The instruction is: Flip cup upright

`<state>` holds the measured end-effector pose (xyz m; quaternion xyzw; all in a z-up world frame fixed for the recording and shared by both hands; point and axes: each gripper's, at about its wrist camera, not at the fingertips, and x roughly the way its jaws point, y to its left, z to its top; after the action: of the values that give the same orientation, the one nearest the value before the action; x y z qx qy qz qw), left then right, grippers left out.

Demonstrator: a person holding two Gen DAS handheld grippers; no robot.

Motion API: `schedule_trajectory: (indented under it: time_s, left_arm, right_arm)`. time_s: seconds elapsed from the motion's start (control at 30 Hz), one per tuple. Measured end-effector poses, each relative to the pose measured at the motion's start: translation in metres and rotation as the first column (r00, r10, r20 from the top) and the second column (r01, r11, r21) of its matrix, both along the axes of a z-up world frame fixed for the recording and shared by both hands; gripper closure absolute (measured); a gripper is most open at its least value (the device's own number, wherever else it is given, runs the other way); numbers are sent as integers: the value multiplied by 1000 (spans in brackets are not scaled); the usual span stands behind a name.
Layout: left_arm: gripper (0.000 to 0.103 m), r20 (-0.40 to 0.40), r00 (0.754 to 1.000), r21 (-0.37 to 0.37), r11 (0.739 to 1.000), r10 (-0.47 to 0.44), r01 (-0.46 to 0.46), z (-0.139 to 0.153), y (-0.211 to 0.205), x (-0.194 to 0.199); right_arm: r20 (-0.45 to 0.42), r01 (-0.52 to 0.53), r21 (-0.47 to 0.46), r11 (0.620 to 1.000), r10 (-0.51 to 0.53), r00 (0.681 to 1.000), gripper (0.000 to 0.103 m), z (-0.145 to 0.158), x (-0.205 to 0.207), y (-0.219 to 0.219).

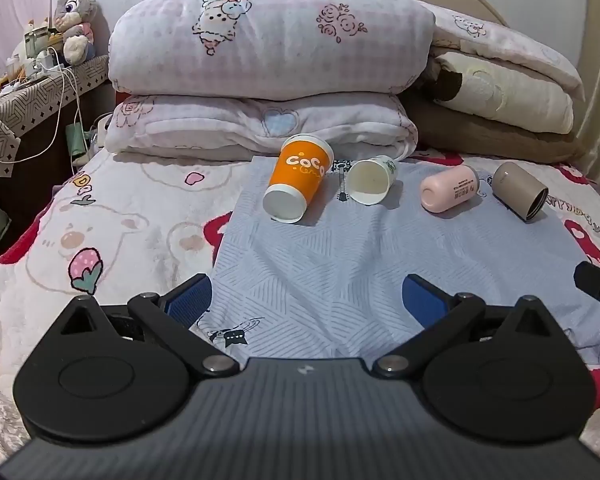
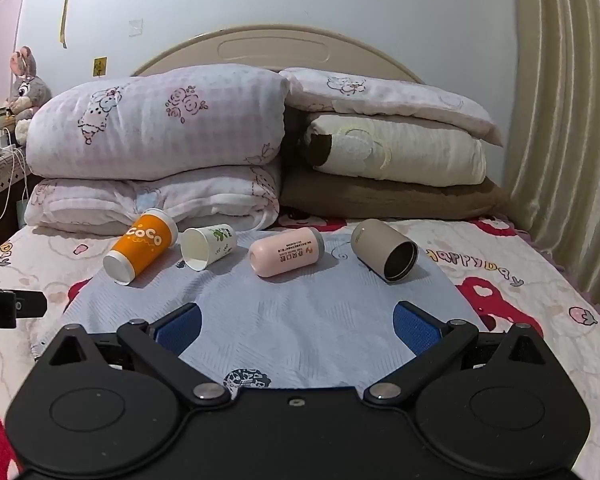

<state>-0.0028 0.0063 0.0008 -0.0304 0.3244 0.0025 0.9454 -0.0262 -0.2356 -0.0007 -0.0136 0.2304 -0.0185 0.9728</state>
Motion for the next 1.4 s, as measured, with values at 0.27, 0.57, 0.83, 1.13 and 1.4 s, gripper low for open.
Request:
schedule_trajectory:
  time_s: [0.27, 0.57, 0.83, 1.13, 1.4]
  left_arm:
    - [0, -5, 1000, 4, 1000, -2, 2, -2, -1, 0]
    - [0, -8, 1000, 4, 1000, -6, 6, -5, -1, 1]
    - [0, -25, 1000, -6, 1000, -7, 6, -11, 3, 3]
    - [0, -37, 999, 7, 1000, -9, 10, -12, 3, 3]
    - [0, -42, 999, 7, 1000, -10, 10, -14, 3, 3]
  right_arm:
    - [-28, -3, -12, 1000, 3, 1000, 0, -1, 3, 1]
    - [-47, 5, -7, 1000, -5, 999, 0, 1, 6, 0]
    - [-53, 5, -7, 1000, -5, 999, 0, 0, 6, -1]
    - [-71, -1, -16, 1000, 0, 997, 0, -1, 9, 0]
    - [-81, -2, -23, 1000, 1, 997, 0, -1, 10, 2]
